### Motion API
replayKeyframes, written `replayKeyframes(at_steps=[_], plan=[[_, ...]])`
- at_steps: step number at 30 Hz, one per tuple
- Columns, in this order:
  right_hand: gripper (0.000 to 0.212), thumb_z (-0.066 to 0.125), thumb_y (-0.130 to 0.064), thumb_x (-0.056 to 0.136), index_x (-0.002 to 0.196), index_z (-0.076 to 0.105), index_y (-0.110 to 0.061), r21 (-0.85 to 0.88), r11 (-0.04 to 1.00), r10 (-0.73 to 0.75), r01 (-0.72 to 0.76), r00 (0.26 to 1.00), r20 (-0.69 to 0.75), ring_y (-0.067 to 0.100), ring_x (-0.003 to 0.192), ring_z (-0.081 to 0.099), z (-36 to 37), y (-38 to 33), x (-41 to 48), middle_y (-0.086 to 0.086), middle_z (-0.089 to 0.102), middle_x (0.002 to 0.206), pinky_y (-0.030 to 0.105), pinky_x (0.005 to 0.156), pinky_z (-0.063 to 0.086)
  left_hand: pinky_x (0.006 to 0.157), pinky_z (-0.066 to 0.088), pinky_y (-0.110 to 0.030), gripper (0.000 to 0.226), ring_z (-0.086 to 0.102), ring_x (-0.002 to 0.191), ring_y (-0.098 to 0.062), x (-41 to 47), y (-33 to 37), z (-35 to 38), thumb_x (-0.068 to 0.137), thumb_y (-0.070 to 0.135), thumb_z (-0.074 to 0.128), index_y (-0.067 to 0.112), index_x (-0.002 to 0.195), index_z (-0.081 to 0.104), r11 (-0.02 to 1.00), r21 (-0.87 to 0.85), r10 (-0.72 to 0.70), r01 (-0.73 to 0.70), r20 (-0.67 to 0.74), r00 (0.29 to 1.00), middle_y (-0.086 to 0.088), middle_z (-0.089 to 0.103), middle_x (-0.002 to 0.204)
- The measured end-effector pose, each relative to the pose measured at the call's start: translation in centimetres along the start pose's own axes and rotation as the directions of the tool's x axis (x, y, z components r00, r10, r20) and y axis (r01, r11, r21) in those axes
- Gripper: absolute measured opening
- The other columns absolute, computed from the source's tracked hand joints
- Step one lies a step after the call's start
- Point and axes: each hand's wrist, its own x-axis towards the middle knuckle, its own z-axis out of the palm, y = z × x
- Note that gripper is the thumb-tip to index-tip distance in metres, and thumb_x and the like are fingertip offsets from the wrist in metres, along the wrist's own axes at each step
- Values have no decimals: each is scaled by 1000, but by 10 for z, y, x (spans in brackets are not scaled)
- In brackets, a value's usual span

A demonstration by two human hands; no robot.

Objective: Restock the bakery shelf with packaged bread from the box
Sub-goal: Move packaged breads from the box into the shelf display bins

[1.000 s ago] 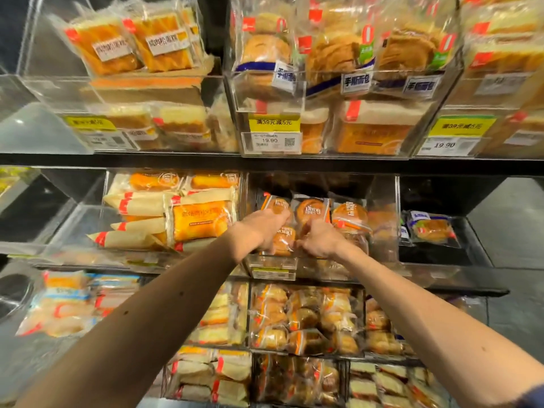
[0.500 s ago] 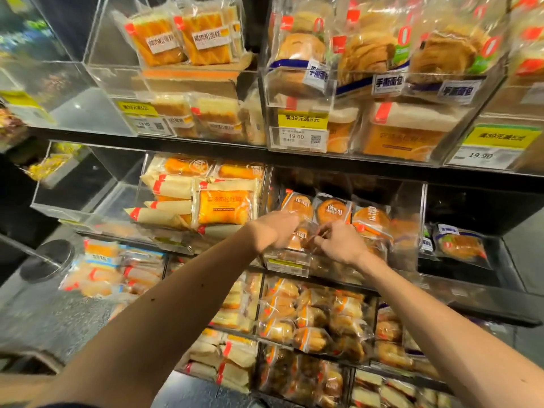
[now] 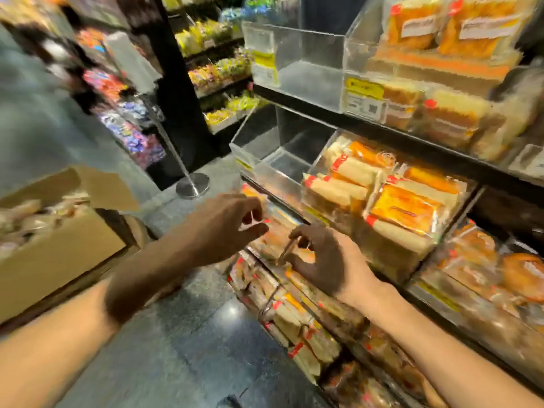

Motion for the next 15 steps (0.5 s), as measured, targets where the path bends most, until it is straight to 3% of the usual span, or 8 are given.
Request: replayKeyframes(at_steps=[2,4,6,9,11,15], plan=[[34,62,-38,67,93,72,-18,1,990,-140,141,988,68,29,68,68,53,-50,29,4,68,75,35,53,55,70,49,-31,18,57,83,-13,-55,-61,-4,90,44,64,27,98,62,988,42,-148,149,-21,989,9,59,92],[34,67,-41,60,89,73,-25,-92,963,-240,254,960,145,21,70,69,94,-92,51,-4,68,76,26,52,52,64,42,-27,17,57,81,-14,-106,-110,-1,91,43,63,27,98,63,963,83,-255,258,-46,966,10,60,93],[33,65,-45,75,103,69,-27,-149,917,-324,370,909,264,16,87,66,138,-143,75,-6,67,92,24,68,51,57,40,-27,18,61,77,-18,-159,-164,5,90,43,62,26,94,66,921,129,-359,369,-91,929,7,65,88],[43,51,-39,97,135,49,-21,-66,888,-378,454,806,455,26,118,51,224,-214,113,4,54,127,34,94,41,55,52,-31,35,65,75,-22,-234,-259,21,80,54,48,27,90,68,831,96,-534,548,-138,834,3,69,84],[46,50,-38,97,140,45,-22,-52,877,-389,478,768,508,26,120,49,277,-261,135,4,51,132,35,94,44,65,53,-40,37,63,86,-24,-279,-317,30,79,57,43,31,97,62,769,67,-631,636,-81,772,5,66,94],[43,55,-38,95,134,49,-22,-6,867,-402,498,707,582,27,116,53,361,-338,174,5,54,126,35,88,46,72,52,-41,19,62,92,-25,-344,-399,30,83,45,60,30,95,59,627,-74,-779,776,-29,626,3,63,97]])
